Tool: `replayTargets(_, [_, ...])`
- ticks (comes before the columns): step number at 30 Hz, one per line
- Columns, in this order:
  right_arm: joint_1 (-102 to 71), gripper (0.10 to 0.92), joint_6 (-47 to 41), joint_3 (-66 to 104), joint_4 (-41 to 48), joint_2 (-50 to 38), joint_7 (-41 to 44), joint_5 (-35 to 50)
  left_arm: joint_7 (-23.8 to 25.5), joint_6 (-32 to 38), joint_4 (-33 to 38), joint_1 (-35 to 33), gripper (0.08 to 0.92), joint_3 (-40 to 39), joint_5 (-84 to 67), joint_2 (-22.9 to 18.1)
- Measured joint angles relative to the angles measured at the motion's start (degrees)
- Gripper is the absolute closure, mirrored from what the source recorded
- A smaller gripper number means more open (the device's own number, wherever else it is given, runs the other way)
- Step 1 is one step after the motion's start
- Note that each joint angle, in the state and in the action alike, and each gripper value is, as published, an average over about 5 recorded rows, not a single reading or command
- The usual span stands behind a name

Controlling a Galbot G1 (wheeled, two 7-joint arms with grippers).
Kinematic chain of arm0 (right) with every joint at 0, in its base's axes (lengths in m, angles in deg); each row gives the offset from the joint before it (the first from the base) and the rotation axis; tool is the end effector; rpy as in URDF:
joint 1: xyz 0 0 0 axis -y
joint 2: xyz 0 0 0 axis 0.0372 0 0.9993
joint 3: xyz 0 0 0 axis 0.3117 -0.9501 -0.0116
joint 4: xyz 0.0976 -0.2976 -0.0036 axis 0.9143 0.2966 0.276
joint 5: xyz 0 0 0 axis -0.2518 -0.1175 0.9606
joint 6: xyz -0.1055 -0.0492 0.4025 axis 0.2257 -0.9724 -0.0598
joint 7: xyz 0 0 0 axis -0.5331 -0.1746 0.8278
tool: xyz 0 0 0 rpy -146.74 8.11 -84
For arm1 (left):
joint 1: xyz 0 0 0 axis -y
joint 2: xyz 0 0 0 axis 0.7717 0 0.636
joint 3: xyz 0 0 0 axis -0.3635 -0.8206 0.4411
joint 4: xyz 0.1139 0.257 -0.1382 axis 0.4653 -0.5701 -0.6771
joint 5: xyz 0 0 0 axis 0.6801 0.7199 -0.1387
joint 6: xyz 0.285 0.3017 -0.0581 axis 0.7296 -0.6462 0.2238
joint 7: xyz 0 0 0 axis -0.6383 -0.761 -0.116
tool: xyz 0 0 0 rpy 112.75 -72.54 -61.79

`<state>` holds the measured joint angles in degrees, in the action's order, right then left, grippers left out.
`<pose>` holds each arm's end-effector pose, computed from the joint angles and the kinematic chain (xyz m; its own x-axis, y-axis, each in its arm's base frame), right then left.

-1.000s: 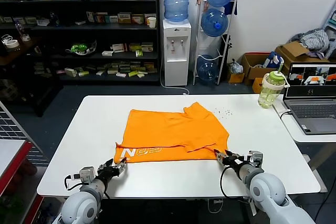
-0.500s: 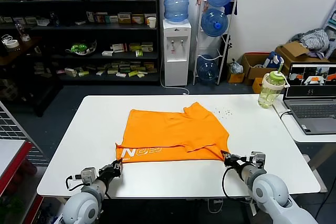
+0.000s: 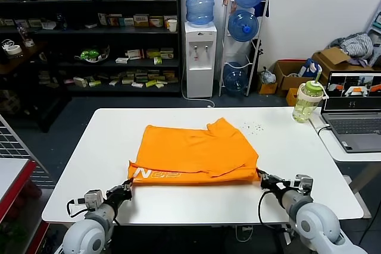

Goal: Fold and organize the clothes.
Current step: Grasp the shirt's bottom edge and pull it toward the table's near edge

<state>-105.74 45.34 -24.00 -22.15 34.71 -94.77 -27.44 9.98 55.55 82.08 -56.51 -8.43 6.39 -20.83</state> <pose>0.3230 -0.0664 -0.2671 -0.8074 -0.2152 0.5494 -0.0569 0.9552 0.2905 0.3133 0.0320 -0.3054 -0.8384 0.1112 0.5336 -0.0015 0.9785 -0.2063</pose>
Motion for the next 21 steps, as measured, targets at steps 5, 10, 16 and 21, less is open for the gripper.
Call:
replayTargets(5, [-6.7,0.901,0.2,3.5,-3.9,0.6,-0.4,-0.2,-1.1,-0.1,2.5,-2.8,0.903,0.5,-1.0,0.4])
replayTargets(10, [-12.8,0.901,-0.2,6.5,-6.7,1.4,-1.2,-0.6,-2.2,-0.1,5.0,-6.2,0.903,0.5,-1.4,0.8])
replayTargets(16, [-17.7,0.884,-0.7,9.1,-7.9,1.9,-1.6,-1.6,-3.1,-0.3,7.9,-10.5,0.899,1.2,-1.4,0.9])
replayTargets(21, [-19.3,0.767,-0.7,10.5,-8.4,2.0,-1.0,-3.5,-3.7,-0.7,9.5,-12.9,0.799,1.8,-1.3,0.8])
